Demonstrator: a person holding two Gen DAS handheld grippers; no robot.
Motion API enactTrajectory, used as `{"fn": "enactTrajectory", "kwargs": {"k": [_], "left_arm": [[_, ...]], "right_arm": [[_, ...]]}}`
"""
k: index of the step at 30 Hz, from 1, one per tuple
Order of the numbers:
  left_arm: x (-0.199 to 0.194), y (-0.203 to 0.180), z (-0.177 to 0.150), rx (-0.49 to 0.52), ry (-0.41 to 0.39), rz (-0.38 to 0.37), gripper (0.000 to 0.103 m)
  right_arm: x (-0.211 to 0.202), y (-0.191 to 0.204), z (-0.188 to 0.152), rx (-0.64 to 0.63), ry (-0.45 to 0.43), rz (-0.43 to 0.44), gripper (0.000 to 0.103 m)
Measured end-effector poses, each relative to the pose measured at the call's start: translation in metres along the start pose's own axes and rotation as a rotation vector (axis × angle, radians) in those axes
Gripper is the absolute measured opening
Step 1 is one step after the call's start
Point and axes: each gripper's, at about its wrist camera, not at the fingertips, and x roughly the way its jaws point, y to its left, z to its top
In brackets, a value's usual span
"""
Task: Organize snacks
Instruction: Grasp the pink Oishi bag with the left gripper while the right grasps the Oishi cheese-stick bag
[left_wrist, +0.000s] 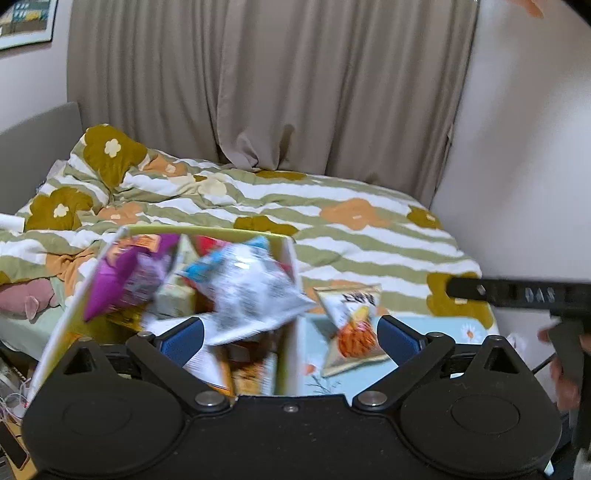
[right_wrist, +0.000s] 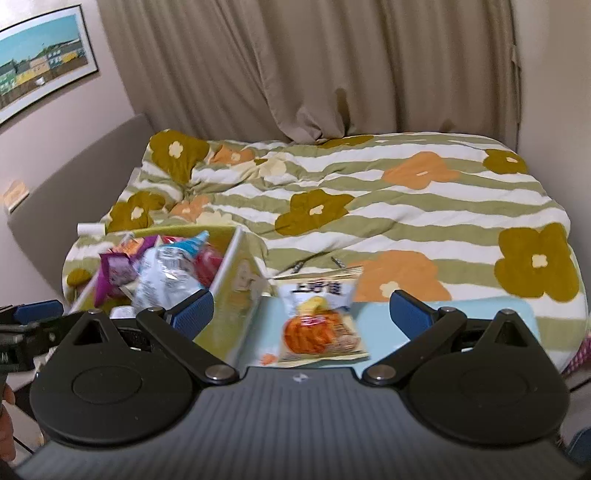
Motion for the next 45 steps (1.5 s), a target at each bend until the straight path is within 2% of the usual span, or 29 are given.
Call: {"fn": "enactTrajectory", "kwargs": {"k": [5,12,19,28,33,34,39,45], "left_arm": [[0.019,-0.046,-0.018,0.01,0.039,0.016,0.101],[0.07,-0.091,-0.056,0.059,0.17,0.014,0.099],[0.117,-0.098,-0.089,0.096,0.29,0.079,0.097],[0.153,-0.096,-0.113,0.138,0.404,0.137,0.091],[0.159,-0.092,-0.122,0.132,0.429,0.155,0.087],[0.159,-0.091,-0.124,0.124,0.43,0.155,0.082],[0.156,-0.083,-0.125,0.075,0.415,0.132,0.075],[0.153,-0.084,-0.123,0.071,0.405,0.131,0.063]], "right_arm": [[0.018,-0.042,0.006,-0.045,0.046,0.074,0.103],[0.064,-0.084,0.004,-0.131,0.133,0.176,0.103],[0.118,-0.106,-0.007,-0.096,0.222,0.294,0.103],[0.166,-0.1,-0.022,-0.102,0.303,0.354,0.103],[0.182,-0.097,-0.026,-0.08,0.316,0.382,0.103],[0.185,-0.096,-0.026,-0.078,0.317,0.385,0.103],[0.196,-0.088,-0.026,-0.061,0.314,0.4,0.103],[0.211,-0.077,-0.029,-0.06,0.342,0.414,0.103]]}}
